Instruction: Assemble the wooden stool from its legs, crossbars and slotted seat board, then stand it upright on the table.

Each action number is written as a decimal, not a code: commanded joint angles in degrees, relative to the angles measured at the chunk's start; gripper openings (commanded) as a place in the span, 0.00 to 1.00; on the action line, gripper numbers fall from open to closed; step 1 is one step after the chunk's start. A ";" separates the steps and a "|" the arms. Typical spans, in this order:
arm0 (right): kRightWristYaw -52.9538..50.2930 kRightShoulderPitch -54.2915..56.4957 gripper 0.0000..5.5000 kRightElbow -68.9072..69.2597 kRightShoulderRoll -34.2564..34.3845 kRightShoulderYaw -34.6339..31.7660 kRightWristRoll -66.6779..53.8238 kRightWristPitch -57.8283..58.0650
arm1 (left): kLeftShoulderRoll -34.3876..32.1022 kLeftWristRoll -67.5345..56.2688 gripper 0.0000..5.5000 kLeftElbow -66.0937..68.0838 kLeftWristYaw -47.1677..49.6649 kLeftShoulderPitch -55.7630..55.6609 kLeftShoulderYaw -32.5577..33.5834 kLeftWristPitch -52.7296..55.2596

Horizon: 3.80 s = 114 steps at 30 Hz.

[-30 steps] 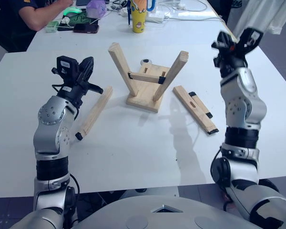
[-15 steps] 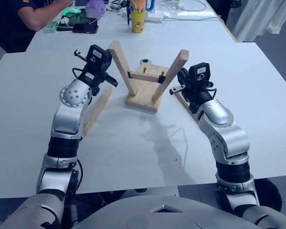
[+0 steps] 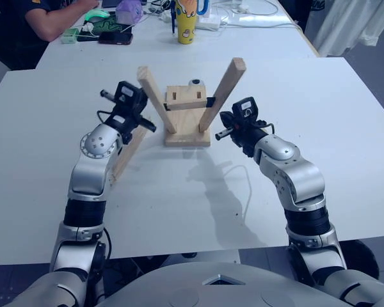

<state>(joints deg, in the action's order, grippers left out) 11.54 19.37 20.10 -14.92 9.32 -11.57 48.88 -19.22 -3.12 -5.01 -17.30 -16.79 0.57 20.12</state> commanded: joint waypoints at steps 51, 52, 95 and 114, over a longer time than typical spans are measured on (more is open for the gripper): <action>4.22 0.36 0.00 -15.85 -2.10 -3.67 9.22 -16.29 | -10.15 -7.72 0.00 -4.66 -8.60 2.93 2.28 2.19; 3.97 0.00 0.00 -15.45 -2.07 -3.96 9.24 -16.17 | -10.89 -7.40 0.04 -5.39 -9.89 3.66 1.35 3.15; -3.55 -1.50 0.00 -16.08 2.12 -7.25 13.48 -20.30 | 2.92 -3.03 0.41 10.86 15.06 -5.23 11.91 -5.08; -1.73 -2.45 0.00 -14.80 0.69 -7.61 13.25 -19.25 | -4.02 -4.99 0.41 0.89 7.97 5.38 14.28 -0.18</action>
<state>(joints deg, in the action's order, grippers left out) 9.37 16.40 4.75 -13.79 2.11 1.78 29.01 -19.46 -11.52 -8.08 -11.19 -12.62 12.76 19.91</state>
